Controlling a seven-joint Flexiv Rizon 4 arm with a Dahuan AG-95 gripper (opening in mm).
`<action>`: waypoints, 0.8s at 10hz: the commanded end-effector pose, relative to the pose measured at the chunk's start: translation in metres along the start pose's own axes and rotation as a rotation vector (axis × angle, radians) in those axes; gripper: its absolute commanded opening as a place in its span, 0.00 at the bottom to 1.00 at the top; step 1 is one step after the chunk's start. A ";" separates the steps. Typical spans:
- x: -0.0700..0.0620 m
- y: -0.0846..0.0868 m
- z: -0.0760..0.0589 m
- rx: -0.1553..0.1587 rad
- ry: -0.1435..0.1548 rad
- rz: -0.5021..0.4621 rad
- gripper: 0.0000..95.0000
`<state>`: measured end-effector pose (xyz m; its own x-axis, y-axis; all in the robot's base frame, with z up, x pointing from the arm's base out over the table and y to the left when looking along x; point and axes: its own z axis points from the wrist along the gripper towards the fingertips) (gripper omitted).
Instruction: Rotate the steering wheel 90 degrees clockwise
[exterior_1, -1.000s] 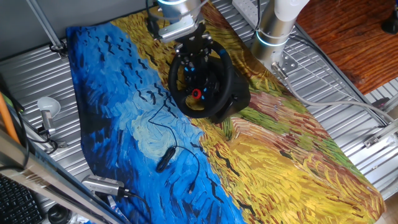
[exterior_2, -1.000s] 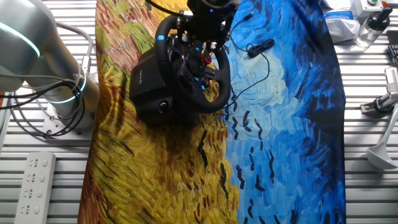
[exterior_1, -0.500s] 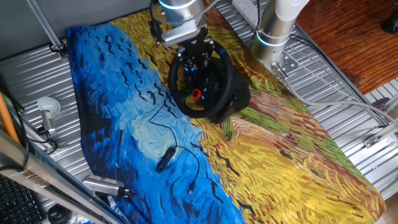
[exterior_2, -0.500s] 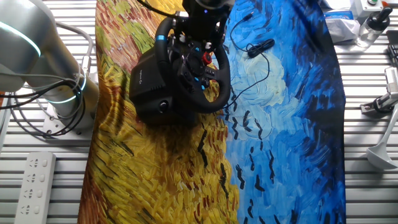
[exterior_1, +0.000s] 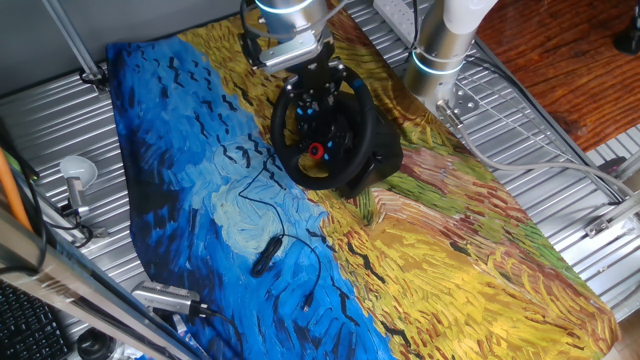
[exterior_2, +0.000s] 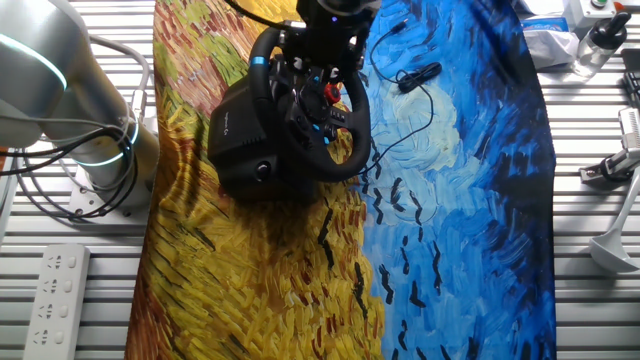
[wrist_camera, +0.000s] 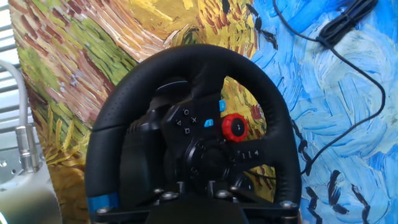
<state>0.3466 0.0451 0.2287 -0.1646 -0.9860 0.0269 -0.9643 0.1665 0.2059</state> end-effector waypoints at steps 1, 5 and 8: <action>0.000 0.000 -0.001 -0.001 0.004 -0.006 0.20; 0.000 0.000 -0.001 0.010 0.000 -0.017 0.40; 0.000 0.000 -0.001 0.055 0.001 0.025 0.40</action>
<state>0.3468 0.0449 0.2304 -0.1827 -0.9828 0.0284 -0.9702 0.1849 0.1568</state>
